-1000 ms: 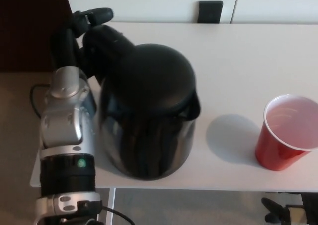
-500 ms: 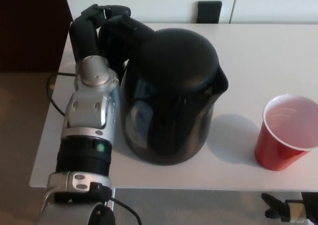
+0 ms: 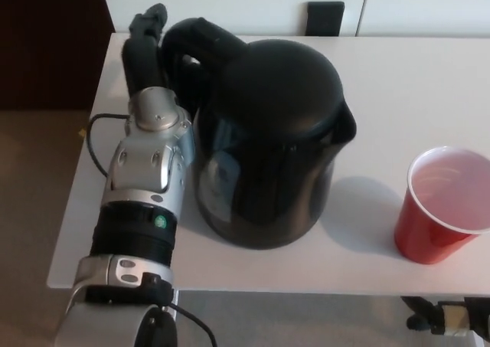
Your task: The robot walk towards a table in front and uses its left hand to pick up the pot from the base and pour water to the cup on the right hand side
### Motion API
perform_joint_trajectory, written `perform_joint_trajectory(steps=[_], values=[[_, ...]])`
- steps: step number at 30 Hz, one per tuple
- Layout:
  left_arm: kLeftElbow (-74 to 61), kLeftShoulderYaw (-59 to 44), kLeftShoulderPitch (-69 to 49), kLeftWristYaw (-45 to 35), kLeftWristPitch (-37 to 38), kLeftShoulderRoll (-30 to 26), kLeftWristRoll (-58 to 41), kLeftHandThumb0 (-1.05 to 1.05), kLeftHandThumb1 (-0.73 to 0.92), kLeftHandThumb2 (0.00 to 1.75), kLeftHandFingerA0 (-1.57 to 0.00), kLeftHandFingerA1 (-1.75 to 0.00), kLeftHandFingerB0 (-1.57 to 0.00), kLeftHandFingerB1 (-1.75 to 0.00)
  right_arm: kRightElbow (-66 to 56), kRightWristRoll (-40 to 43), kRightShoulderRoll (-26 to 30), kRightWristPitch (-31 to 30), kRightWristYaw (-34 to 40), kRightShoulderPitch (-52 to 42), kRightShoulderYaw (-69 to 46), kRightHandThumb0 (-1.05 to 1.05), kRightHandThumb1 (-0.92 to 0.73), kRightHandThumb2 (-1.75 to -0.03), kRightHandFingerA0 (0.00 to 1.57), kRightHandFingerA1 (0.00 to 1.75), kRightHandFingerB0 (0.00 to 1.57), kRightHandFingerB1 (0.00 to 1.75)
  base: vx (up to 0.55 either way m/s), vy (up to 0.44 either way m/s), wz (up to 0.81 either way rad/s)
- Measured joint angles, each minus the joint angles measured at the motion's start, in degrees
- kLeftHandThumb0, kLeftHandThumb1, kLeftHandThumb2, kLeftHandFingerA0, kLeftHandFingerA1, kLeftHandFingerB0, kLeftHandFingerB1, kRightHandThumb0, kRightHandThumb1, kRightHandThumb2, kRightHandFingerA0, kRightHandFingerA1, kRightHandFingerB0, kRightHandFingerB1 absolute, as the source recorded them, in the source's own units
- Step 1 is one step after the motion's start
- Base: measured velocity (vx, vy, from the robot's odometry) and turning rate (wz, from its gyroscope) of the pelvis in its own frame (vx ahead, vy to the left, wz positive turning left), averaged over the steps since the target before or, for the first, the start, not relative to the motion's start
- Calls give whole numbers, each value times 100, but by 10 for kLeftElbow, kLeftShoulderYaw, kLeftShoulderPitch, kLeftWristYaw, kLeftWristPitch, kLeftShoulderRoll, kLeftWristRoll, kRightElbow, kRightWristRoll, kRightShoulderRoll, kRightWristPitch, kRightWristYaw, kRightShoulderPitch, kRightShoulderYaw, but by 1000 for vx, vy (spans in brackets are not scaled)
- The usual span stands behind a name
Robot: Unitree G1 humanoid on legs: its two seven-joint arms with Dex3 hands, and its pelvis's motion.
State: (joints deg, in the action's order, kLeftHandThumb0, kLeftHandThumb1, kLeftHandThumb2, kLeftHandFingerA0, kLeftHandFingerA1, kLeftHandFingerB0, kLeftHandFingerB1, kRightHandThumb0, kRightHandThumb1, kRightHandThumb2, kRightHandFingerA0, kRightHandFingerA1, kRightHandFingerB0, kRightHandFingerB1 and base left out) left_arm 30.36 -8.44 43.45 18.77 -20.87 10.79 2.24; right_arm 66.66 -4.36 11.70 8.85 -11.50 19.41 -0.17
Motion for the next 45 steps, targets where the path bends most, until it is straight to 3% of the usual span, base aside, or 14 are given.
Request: perform_joint_trajectory(steps=[2, 12, 13, 15, 16, 19, 20, 23, 24, 25, 37, 38, 44, 45], values=[[-3, 17, -2, -17, -6, -11, -1, -58, 37, 70, 0, 0, 0, 0, 0, 0, 0, 0, 0, 1, 0, -73, -28, -89, 95, 79, 60, 76, 0, 0, 0], [-49, 121, -28, -117, -50, -92, -2, -62, 38, 71, 0, 0, 0, 0, 0, 0, -1, 0, 0, 4, 0, -72, -28, -90, 91, 78, 58, 76, 0, 0, 0], [-53, 125, -31, -123, -52, -97, -3, -63, 38, 71, 0, 0, 0, 0, 0, 0, -1, 0, 0, 5, 0, -71, -38, -73, 93, 73, 60, 75, 0, 0, 0], [-68, 141, -41, -149, -60, -118, -5, -64, 38, 72, 0, 0, 0, 0, 0, 0, -1, 0, 0, 5, 0, -72, -29, -92, 89, 79, 59, 77, 0, 0, 0], [-75, 148, -45, -159, -63, -128, -6, -63, 37, 71, 0, 0, 0, 0, 0, 0, -1, 0, 0, 5, 0, -71, -37, -73, 90, 74, 59, 75, 0, 0, 0], [-93, 160, -56, -188, -70, -154, -9, -64, 40, 74, 0, -2, 0, 0, 0, 0, -2, 0, 0, 5, 0, -70, -25, -86, 90, 78, 60, 76, 0, 0, 0], [-97, 161, -57, -194, -72, -159, -9, -64, 40, 74, 0, -1, 0, 0, 0, 0, -2, 0, 0, 5, 0, -68, -34, -69, 93, 73, 62, 74, 0, 0, 0], [-118, 172, -66, -232, -83, -198, -13, -64, 40, 74, 0, -2, 0, 0, 0, 0, -2, 0, 0, 5, 0, -69, -24, -87, 90, 78, 60, 76, 0, 0, 0], [-124, 174, -71, -245, -85, -210, -14, -60, 44, 54, 0, 0, 0, 0, 0, 0, -2, 0, 0, 5, 0, -68, -24, -87, 90, 78, 59, 76, 0, 0, 0], [-128, 175, -74, -254, -86, -220, -15, -63, 38, 70, 0, 0, 0, 0, 0, 0, -2, 0, 0, 5, 0, -67, -26, -89, 90, 78, 59, 75, 0, 0, 0], [-195, 167, -120, -374, -109, -328, -44, -61, 39, 69, 0, 0, 0, 0, 0, -1, -1, -1, 0, 5, 1, -69, -26, -90, 89, 78, 59, 77, 0, 0, 0], [-211, 162, -127, -382, -114, -338, -49, -55, 41, 66, 0, 0, 0, -2, -1, -1, -1, -1, 0, 4, 1, -65, -35, -74, 91, 71, 59, 74, 0, 0, 0], [-312, 73, -201, -444, -142, -410, -97, -60, 37, 69, 0, -7, 0, 0, -3, -1, -1, -1, 0, -7, 0, -71, -23, -88, 93, 80, 60, 77, 0, 0, 0], [-317, 47, -214, -453, -146, -423, -106, -58, 36, 68, 0, -9, 0, 0, -3, 0, -1, 0, 0, -9, -3, -73, -32, -70, 96, 74, 60, 76, 0, 0, 0]])
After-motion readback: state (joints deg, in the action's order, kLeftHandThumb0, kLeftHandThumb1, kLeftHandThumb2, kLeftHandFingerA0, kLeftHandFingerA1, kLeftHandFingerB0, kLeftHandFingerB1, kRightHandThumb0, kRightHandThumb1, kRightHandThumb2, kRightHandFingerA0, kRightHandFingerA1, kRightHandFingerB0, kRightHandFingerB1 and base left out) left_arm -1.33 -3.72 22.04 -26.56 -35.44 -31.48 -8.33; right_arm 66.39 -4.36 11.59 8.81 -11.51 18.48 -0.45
